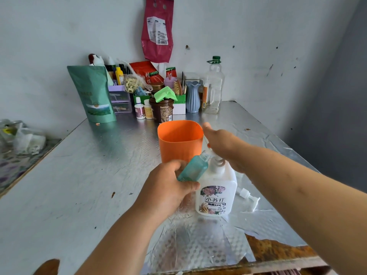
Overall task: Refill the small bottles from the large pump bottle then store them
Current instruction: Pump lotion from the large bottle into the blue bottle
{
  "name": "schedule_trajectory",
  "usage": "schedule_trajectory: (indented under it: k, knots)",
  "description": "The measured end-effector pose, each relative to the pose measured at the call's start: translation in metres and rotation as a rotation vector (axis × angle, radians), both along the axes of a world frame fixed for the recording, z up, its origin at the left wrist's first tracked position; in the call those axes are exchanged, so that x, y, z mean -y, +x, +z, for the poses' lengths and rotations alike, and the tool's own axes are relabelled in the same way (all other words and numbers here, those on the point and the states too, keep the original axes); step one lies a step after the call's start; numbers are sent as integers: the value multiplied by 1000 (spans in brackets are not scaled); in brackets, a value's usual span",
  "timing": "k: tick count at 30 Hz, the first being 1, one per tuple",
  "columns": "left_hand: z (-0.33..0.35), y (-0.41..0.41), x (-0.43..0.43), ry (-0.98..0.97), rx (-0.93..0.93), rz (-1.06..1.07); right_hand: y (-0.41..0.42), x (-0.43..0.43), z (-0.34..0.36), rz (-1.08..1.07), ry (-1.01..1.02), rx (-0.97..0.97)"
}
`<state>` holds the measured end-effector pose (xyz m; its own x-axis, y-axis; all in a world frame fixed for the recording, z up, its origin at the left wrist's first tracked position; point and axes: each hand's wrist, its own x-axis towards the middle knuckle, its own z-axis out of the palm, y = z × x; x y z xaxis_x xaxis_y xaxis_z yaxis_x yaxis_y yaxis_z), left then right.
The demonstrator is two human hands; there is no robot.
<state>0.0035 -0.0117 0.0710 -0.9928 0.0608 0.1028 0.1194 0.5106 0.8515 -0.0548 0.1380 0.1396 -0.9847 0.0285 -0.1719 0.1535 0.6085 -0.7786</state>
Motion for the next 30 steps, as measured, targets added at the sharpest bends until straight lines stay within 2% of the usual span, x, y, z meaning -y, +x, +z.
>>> schedule_trajectory:
  k: [5,30]
  knots:
    - [4,0,-2,14,3,0,-7,-2,-2,-60,-171,32]
    - [1,4,3,41,35,22,-14,-6,-4,-85,-239,50]
